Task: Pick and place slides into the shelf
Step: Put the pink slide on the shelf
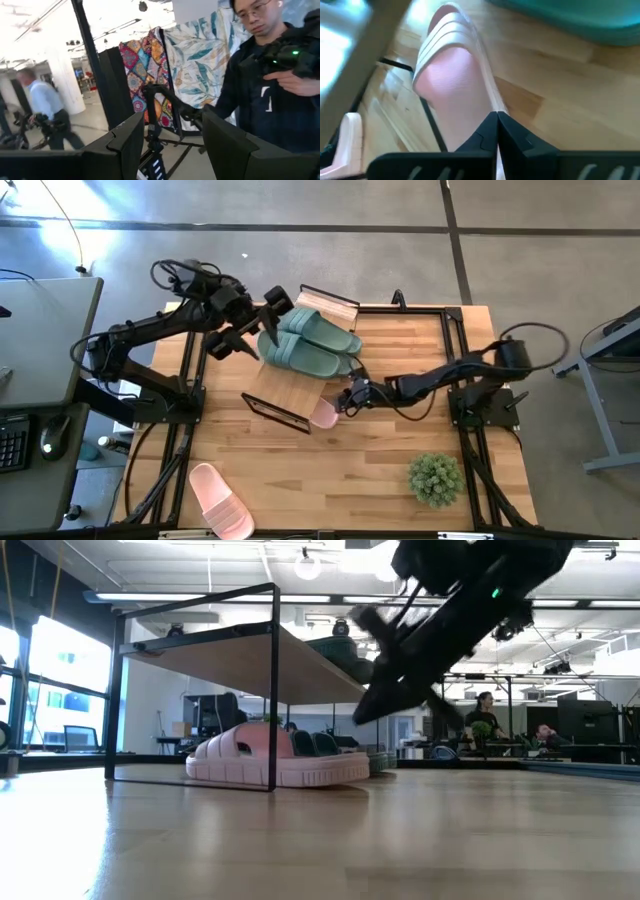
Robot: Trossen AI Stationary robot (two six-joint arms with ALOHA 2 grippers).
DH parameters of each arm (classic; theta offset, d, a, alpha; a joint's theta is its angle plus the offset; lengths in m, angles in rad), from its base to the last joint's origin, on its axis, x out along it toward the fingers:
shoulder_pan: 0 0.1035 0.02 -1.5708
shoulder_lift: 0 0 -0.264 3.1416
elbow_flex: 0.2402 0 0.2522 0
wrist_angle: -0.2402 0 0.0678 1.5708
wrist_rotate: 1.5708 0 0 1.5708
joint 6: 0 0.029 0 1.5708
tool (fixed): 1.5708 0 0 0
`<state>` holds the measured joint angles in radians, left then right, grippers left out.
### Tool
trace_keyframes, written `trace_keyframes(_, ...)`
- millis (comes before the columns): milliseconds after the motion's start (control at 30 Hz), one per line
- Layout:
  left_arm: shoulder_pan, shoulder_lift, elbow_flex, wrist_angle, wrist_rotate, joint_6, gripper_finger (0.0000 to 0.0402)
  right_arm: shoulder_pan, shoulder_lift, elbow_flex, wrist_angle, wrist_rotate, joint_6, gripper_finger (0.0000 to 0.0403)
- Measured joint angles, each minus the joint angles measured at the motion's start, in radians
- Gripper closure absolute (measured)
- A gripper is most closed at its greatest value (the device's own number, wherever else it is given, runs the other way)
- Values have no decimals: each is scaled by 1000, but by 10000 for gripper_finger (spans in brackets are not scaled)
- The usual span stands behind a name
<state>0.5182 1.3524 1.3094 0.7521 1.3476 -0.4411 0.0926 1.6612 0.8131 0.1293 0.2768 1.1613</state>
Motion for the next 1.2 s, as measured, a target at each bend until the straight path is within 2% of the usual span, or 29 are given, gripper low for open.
trace_keyframes(167, -41, -48, 0, -24, 3, 11, 220, 38, -138, 0, -182, 43, -35, 403)
trace_keyframes(300, -62, -96, 1, -164, -25, 33, 220, 69, -248, 0, -253, 46, -85, 403)
trace_keyframes(433, -101, -127, 0, -338, -137, 34, 220, 93, -346, 0, -282, 51, -164, 403)
trace_keyframes(533, -152, -144, 0, -395, -224, -55, 220, 104, -403, 0, -295, 56, -218, 403)
trace_keyframes(700, -278, -156, 1, -461, -301, -277, 220, 117, -478, 0, -337, 18, -320, 403)
trace_keyframes(800, -349, -171, 1, -683, -367, -299, 220, 124, -512, 0, -371, -13, -361, 403)
trace_keyframes(1033, -488, -197, 0, -1336, -610, -280, 220, 127, -585, 0, -467, -93, -447, 403)
trace_keyframes(1200, -638, -214, 1, -1585, -728, -393, 220, 127, -628, 0, -502, -114, -503, 403)
